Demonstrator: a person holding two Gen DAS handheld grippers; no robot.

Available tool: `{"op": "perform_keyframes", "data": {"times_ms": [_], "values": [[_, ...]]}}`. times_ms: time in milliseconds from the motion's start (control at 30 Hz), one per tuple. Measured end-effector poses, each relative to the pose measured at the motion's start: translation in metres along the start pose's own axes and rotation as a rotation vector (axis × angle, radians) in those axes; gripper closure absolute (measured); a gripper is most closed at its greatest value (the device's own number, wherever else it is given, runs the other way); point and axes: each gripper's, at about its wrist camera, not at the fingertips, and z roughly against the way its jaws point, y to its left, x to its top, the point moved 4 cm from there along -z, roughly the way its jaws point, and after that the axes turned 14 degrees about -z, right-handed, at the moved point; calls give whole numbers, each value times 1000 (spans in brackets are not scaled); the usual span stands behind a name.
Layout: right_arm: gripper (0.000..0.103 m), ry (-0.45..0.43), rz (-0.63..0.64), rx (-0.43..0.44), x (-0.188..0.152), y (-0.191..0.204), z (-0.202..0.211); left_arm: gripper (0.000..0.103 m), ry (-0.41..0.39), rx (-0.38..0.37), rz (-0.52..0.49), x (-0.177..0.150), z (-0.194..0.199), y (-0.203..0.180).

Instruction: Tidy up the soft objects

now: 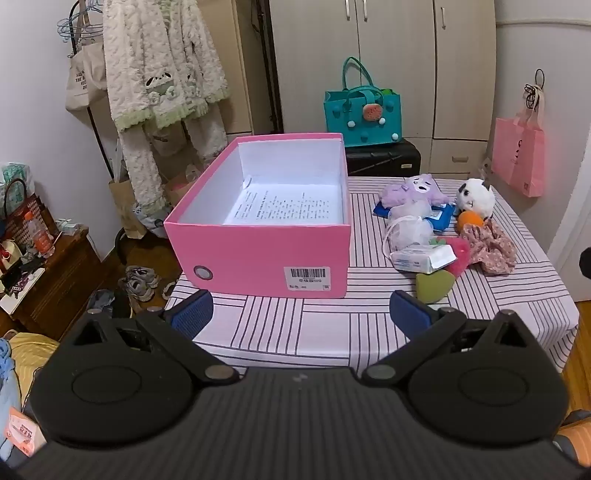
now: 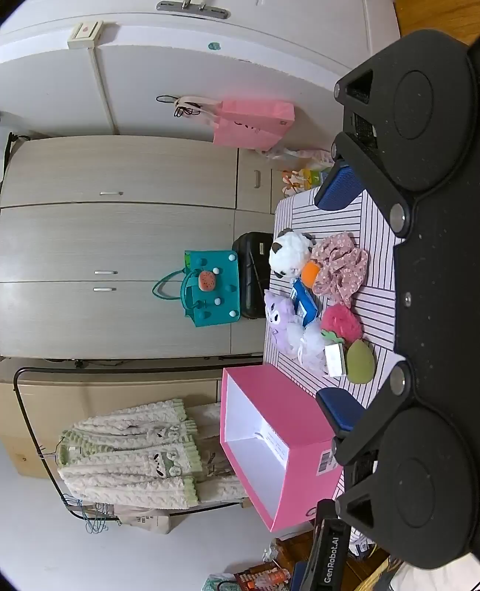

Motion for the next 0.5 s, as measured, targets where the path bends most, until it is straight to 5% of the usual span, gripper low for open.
{"op": "perform_keyframes", "data": {"times_ms": [500], "values": [[0, 6, -3, -1, -1, -3, -1, 0, -41, -30, -11, -3, -2, -9]]}}
